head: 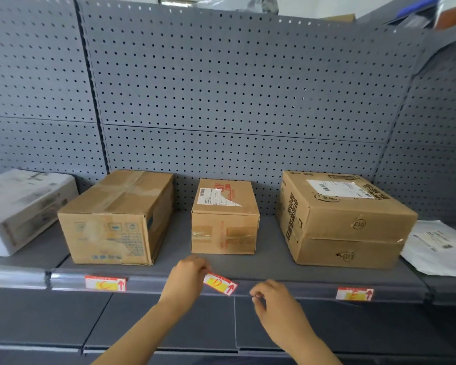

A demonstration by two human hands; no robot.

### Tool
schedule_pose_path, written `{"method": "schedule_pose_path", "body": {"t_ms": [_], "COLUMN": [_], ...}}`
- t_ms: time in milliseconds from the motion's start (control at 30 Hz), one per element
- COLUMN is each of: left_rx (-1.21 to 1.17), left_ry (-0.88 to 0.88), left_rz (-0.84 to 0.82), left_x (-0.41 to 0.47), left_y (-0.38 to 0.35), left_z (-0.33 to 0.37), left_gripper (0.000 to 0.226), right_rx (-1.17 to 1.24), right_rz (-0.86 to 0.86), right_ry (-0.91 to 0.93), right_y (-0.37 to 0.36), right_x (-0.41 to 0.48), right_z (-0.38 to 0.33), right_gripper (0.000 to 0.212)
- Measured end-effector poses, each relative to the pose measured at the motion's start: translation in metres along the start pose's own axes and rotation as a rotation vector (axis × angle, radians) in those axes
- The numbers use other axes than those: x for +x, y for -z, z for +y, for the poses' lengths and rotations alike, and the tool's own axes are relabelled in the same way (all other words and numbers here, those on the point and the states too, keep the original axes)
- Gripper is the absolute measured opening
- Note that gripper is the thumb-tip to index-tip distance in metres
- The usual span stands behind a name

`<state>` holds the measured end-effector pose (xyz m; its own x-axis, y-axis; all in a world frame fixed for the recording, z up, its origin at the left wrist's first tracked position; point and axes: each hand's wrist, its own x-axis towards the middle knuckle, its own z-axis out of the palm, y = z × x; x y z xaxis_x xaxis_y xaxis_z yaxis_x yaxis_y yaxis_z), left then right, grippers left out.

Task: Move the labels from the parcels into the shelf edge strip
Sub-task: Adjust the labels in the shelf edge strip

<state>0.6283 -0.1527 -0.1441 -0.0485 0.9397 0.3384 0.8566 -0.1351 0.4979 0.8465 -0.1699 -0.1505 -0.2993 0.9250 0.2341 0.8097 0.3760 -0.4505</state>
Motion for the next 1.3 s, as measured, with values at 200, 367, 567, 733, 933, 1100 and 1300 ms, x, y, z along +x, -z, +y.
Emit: {"method": "schedule_pose_path", "body": {"t_ms": [200, 367, 567, 733, 933, 1100, 1300], "left_rx": [-0.021, 0.08, 0.32, 0.347, 0.341, 0.33, 0.218], "left_ry": [-0.015, -0.097, -0.251, -0.359, -0.441, -0.402, -0.329], "left_rz": [-0.043, -0.142, -0.161, -0.178, -0.192, -0.207, -0.243], "left_x": [-0.002, -0.003, -0.003, -0.008, -0.017, -0.021, -0.017], "left_y": [-0.004, -0.02, -0.015, -0.02, -0.03, -0.031, -0.011], "left_z": [-0.006, -0.009, -0.026, -0.038, -0.035, -0.031, -0.027], "left_gripper": [0.013, 0.016, 0.017, 0.037, 0.05, 0.047, 0.043], "right_rx": [-0.011, -0.095, -0.153, -0.211, -0.259, -0.308, -0.33], "right_rz": [0.028, 0.05, 0.041, 0.074, 0.059, 0.008, -0.029], "right_ry": [0.036, 0.065, 0.031, 0.05, 0.055, 0.051, 0.057], "right_y": [-0.009, -0.02, -0.03, -0.038, -0.043, -0.041, -0.036], "right_x": [0.02, 0.031, 0.035, 0.031, 0.028, 0.029, 0.03], "right_z": [-0.009, -0.021, -0.032, -0.036, -0.035, -0.036, -0.04], "right_gripper": [0.012, 0.017, 0.022, 0.022, 0.021, 0.02, 0.017]}}
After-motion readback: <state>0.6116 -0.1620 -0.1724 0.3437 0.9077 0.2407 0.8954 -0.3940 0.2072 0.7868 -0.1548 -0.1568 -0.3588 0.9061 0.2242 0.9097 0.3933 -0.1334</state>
